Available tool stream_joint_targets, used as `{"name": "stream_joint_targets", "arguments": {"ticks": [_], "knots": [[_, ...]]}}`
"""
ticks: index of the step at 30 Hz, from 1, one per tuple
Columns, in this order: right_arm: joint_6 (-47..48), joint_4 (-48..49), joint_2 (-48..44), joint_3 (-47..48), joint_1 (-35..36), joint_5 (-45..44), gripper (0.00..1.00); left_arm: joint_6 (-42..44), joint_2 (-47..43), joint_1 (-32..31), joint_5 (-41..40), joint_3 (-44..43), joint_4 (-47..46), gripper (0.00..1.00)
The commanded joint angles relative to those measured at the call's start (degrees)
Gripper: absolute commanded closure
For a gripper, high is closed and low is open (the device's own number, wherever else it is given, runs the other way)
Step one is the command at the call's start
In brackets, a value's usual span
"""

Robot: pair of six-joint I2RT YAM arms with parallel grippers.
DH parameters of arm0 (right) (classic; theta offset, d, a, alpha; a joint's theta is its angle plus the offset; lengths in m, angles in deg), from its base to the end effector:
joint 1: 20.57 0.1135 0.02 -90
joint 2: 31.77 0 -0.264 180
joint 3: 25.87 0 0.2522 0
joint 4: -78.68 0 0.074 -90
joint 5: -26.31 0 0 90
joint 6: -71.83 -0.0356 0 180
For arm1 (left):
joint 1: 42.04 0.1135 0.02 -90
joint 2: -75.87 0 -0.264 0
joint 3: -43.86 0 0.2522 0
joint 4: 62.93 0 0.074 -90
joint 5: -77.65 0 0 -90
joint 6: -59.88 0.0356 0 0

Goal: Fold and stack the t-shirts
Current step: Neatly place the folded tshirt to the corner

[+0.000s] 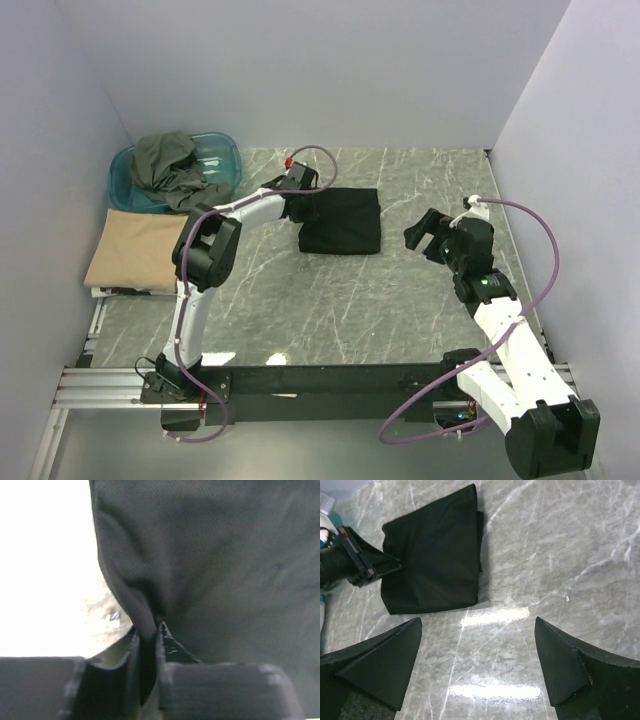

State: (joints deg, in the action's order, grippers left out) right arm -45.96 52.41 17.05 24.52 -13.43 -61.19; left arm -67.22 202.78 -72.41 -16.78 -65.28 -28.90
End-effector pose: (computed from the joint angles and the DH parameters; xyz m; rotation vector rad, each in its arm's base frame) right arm 0.1961 0.0261 0.2733 0.3356 2.0001 0.4322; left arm 0.4211 -0.2436 0.1616 -0.1813 2.5099 -0.4030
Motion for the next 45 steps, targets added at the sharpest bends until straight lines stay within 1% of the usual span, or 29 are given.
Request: {"name": "stream_joint_targets", "arguments": {"ticks": [1,2,3,6,7,8,10,11,12,13,14,15,17,19,21,24,25,26,27,29,31,33,34,38,40,41,43,45], "knots": [[0.6,2.4,-0.9,-0.5,-0.1,-2.4,0.00,1.3,3.0,-0.7,-3.3,-3.1,3.8,0.90],[0.7,2.4,-0.8,-0.7,0.0,-2.4,0.00,1.7,3.1,-0.8,-3.6,-3.2,4.4,0.97],[0.6,2.5,-0.8,-0.8,0.0,-2.4,0.00,2.8,2.8,-0.8,-4.5,-3.1,4.5,0.99],[0.5,2.8,-0.6,-0.9,-0.1,-3.6,0.00,6.0,0.0,-1.2,-8.2,-0.4,5.0,0.99],[0.5,2.7,-0.1,-1.0,-0.1,-3.6,0.00,6.7,-1.1,-1.2,-11.7,0.8,5.0,0.99],[0.4,2.4,0.1,-0.8,-0.1,-3.9,0.00,8.3,-4.0,-1.2,-13.5,2.2,5.0,1.00],[0.5,2.1,0.9,-0.7,0.0,-3.9,0.00,11.2,-7.2,-1.2,-17.0,7.7,3.5,1.00],[0.6,2.0,1.1,-0.6,-0.1,-3.3,0.00,14.0,-10.5,-1.2,-18.0,9.7,3.0,1.00],[0.6,2.1,1.3,-0.5,-0.1,-2.8,0.00,15.4,-12.1,-1.2,-18.8,13.8,2.3,1.00],[0.6,2.2,1.6,-0.5,-0.1,-2.8,0.00,16.5,-13.7,-1.2,-19.8,15.6,1.5,1.00],[0.5,2.2,1.9,-0.5,-0.1,-2.7,0.00,17.7,-16.6,-1.1,-23.1,17.5,1.4,1.00],[0.5,2.2,2.0,-0.5,-0.1,-2.7,0.00,17.4,-17.9,-1.1,-25.2,20.7,1.3,1.00],[0.6,2.2,2.3,-0.6,-0.2,-2.7,0.00,16.6,-21.5,-0.8,-29.5,23.8,1.3,0.99],[0.6,1.9,2.7,-0.5,-0.2,-2.7,0.00,18.2,-23.9,-0.7,-29.7,28.6,0.4,0.99],[0.6,2.3,2.9,-0.7,-0.2,-2.7,0.00,22.1,-27.2,-0.7,-31.8,32.4,0.6,1.00],[0.4,3.5,4.2,-0.9,-0.2,-1.5,0.00,26.7,-32.7,-0.7,-36.7,35.2,0.1,0.99],[0.4,3.5,4.6,-0.7,-0.1,-1.4,0.00,28.2,-34.0,-0.6,-36.4,35.9,-0.4,0.99],[0.2,3.1,5.2,-0.3,-0.2,-1.3,0.00,31.4,-35.2,-0.5,-35.7,36.8,-1.7,0.99],[0.1,2.9,6.1,-0.1,-0.1,-1.0,0.00,33.1,-36.5,0.0,-33.6,37.3,-2.3,0.99],[0.0,2.5,6.7,0.3,-0.2,-0.7,0.00,36.5,-39.5,1.0,-32.7,38.0,-2.9,0.99],[-0.2,2.5,6.8,-0.1,-0.2,-0.7,0.00,36.5,-40.7,2.7,-32.7,37.5,-1.2,0.99],[-0.3,2.8,6.2,-0.7,-0.2,-0.6,0.00,36.5,-40.8,3.3,-35.7,36.8,0.0,0.99],[-0.2,2.6,6.0,-0.7,-0.1,-0.6,0.01,36.5,-40.1,3.3,-38.9,36.2,1.0,0.99],[-0.5,1.8,5.1,-0.6,-0.2,-0.5,0.00,35.2,-36.1,3.4,-40.7,28.8,11.6,0.99],[-0.8,2.7,4.8,-1.3,-0.2,0.9,0.01,36.2,-35.7,4.2,-42.1,27.4,15.5,1.00],[-0.8,2.8,4.9,-1.5,-0.2,1.2,0.01,38.4,-36.0,4.7,-42.2,26.7,16.2,0.99],[-1.1,2.7,5.5,-1.4,-0.2,1.6,0.01,39.3,-38.0,6.4,-41.0,25.9,19.6,1.00],[-1.3,2.4,6.3,-1.2,-0.2,1.7,0.01,40.6,-40.1,7.5,-37.7,25.7,21.5,1.00]]}}
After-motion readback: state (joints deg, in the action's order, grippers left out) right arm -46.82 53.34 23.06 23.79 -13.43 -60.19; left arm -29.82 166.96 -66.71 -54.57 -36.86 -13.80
